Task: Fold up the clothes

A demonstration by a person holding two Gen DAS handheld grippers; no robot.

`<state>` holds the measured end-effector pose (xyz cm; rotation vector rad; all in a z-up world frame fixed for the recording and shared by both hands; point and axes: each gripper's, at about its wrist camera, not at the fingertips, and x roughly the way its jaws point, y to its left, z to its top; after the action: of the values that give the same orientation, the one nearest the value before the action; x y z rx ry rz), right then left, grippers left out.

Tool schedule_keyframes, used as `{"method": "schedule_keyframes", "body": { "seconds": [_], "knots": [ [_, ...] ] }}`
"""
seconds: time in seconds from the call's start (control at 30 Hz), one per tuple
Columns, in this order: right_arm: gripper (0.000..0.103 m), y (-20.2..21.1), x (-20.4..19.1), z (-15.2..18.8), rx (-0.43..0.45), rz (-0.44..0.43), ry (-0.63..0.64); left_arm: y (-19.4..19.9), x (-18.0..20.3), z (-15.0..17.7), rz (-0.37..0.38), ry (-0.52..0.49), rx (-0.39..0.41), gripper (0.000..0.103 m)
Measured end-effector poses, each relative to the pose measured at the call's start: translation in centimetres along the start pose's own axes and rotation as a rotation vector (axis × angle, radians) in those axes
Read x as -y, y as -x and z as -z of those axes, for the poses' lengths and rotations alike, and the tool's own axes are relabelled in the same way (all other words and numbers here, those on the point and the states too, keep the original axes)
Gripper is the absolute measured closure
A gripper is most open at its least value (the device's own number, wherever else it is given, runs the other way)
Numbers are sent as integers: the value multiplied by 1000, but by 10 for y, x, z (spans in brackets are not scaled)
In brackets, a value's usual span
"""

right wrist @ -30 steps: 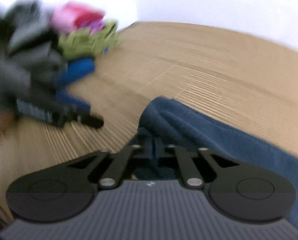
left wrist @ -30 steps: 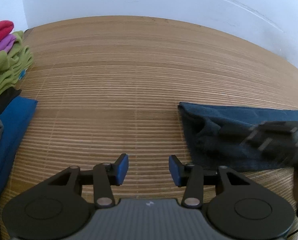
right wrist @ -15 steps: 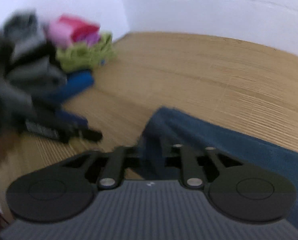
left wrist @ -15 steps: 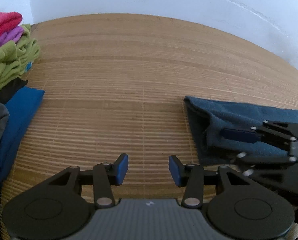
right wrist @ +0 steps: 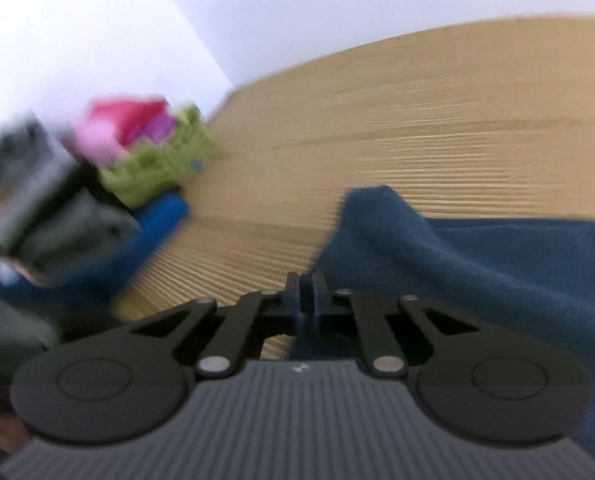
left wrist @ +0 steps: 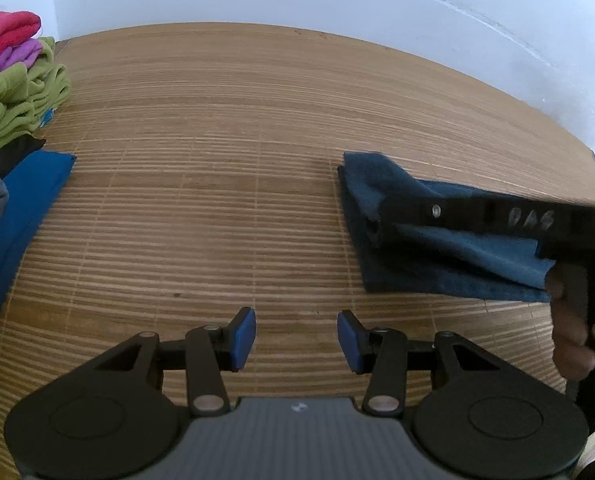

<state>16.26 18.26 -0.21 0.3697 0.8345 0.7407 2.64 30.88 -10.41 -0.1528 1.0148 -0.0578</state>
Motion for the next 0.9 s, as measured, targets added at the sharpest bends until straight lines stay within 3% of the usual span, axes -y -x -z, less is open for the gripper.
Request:
{"method": "schedule_keyframes", "body": {
  "seconds": [0.1, 0.23, 0.33, 0.4, 0.5, 0.57, 0.7, 0.9],
  "knots": [
    [94, -8, -9, 0, -45, -72, 11, 0, 0, 3, -6, 3, -10, 55],
    [92, -23, -19, 12, -97, -28, 66, 2, 2, 1, -12, 0, -6, 55],
    [88, -3, -18, 8, -59, 11, 86, 6, 14, -10, 14, -38, 31, 55],
    [72, 17, -10, -2, -25, 96, 144, 5, 28, -23, 39, -88, 63, 54],
    [64, 48, 17, -19, 47, 258, 247, -9, 58, -42, 87, -182, 83, 52],
    [61, 60, 45, -30, 45, 306, 281, -28, 75, -49, 100, -230, 54, 52],
    [61, 54, 88, -47, -113, 301, 378, -54, 93, -47, 74, -290, 3, 54],
    [64, 38, 97, -48, -237, 259, 575, -60, 94, -50, 82, -298, -4, 51]
  ]
}}
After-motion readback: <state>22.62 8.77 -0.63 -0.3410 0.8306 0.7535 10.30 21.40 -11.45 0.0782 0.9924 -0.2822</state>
